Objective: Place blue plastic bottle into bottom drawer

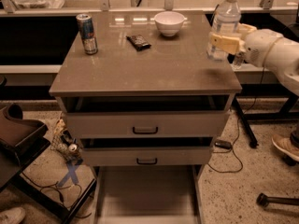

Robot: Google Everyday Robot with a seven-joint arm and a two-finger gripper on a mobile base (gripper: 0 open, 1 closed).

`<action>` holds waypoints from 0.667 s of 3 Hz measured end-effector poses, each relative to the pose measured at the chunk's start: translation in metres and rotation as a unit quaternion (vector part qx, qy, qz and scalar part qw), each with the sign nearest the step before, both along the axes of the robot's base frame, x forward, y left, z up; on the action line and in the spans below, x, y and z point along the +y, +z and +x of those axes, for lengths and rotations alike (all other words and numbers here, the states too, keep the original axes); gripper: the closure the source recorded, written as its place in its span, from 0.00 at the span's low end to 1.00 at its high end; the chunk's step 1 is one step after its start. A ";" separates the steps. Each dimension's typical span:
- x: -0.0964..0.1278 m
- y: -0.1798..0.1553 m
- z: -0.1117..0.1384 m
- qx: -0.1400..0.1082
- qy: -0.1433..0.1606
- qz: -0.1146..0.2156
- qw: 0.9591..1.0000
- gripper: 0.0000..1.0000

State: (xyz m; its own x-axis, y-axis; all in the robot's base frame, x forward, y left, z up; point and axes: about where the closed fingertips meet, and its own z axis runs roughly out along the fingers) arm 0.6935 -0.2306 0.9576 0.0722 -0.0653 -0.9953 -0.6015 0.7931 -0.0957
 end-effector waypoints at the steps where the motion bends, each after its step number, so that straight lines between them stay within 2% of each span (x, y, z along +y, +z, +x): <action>1: 0.014 -0.016 -0.072 0.001 0.024 -0.019 1.000 1.00; 2: 0.034 -0.049 -0.144 -0.003 0.071 -0.018 0.997 1.00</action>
Offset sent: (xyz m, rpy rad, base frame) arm -0.2516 0.0194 -0.0920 -0.0293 -0.0279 0.2057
